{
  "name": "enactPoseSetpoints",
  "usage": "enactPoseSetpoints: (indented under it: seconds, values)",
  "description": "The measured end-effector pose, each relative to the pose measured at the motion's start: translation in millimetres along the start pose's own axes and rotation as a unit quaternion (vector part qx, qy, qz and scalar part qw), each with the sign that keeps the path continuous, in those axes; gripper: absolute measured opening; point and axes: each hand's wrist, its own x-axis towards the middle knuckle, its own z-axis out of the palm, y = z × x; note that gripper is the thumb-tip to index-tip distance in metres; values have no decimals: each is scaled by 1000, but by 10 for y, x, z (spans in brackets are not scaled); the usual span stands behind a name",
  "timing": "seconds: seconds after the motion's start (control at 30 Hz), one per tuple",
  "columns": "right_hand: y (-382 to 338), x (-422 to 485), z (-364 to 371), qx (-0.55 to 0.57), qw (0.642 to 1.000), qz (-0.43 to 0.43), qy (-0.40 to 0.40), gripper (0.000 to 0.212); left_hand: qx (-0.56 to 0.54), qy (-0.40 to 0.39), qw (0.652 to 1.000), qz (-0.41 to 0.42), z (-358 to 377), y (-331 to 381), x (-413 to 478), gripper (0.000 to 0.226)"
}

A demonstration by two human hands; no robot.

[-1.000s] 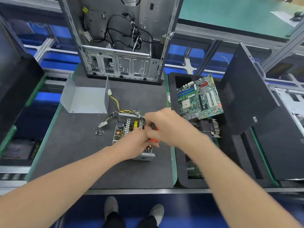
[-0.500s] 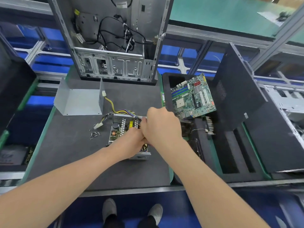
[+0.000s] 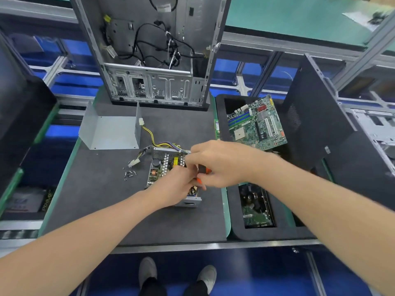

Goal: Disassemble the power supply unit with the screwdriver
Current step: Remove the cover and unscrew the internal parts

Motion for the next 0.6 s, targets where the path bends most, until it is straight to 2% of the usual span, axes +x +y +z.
enactPoseSetpoints:
  seconds: [0.07,0.13,0.17,0.23,0.3,0.4,0.5,0.6]
  values:
    - [-133,-21,95,-24,981,156,110,22,1,10,1000,-5,35,-28,16,30]
    - [-295,34,189,-31,919,339,198,34,13,16,1000,-5,62,-25,24,28]
    - [-372,89,238,-31,893,399,207,35,17,25,1000,1,68,-22,20,28]
    - [-437,183,339,-20,880,441,175,24,-15,49,999,12,60,-16,9,51]
    - [-368,200,319,-6,914,382,136,15,-52,40,998,13,29,-10,-1,58]
    - [-164,96,58,70,974,213,18,14,-74,2,997,15,20,-49,1,18]
    - [-41,-28,-97,76,988,119,-56,16,-134,6,990,42,-20,-35,-13,13]
    - [5,-83,-113,75,993,63,-66,18,-197,44,979,37,-70,2,-58,5]
